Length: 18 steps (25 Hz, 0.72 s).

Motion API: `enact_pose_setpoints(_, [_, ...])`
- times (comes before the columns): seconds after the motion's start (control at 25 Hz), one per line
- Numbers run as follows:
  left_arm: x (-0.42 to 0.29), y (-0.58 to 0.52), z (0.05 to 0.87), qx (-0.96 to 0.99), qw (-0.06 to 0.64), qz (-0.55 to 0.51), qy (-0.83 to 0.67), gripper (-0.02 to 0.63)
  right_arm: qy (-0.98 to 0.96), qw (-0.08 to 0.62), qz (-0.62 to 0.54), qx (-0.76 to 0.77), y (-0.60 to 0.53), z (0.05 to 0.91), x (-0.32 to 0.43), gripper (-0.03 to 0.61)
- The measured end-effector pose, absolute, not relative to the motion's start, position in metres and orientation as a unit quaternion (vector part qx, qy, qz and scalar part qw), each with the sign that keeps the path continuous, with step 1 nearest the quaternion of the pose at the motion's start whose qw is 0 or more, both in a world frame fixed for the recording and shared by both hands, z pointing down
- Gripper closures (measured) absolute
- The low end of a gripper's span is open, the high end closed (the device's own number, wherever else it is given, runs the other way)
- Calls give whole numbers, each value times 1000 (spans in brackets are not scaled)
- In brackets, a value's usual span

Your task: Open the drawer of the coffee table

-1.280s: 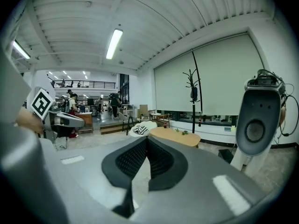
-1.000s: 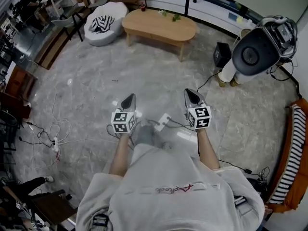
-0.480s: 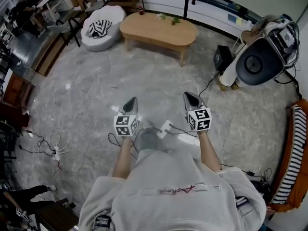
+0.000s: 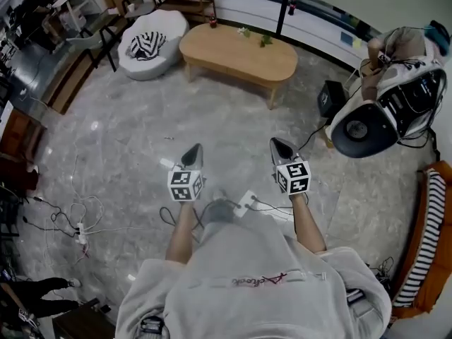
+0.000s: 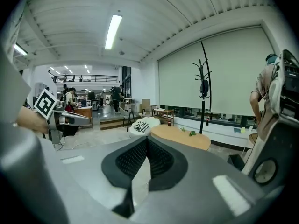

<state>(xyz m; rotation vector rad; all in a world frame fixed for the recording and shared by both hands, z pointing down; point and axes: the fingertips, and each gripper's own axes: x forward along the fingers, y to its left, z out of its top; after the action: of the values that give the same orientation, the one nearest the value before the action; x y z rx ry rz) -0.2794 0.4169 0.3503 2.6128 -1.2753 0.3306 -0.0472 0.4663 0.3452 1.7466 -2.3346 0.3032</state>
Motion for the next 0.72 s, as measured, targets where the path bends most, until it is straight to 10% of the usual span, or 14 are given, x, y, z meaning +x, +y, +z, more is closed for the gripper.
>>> enact_pose_setpoints(0.72, [-360,192,334,896,110,99,-420,614,-779,116,91,609,246,322,-122,574])
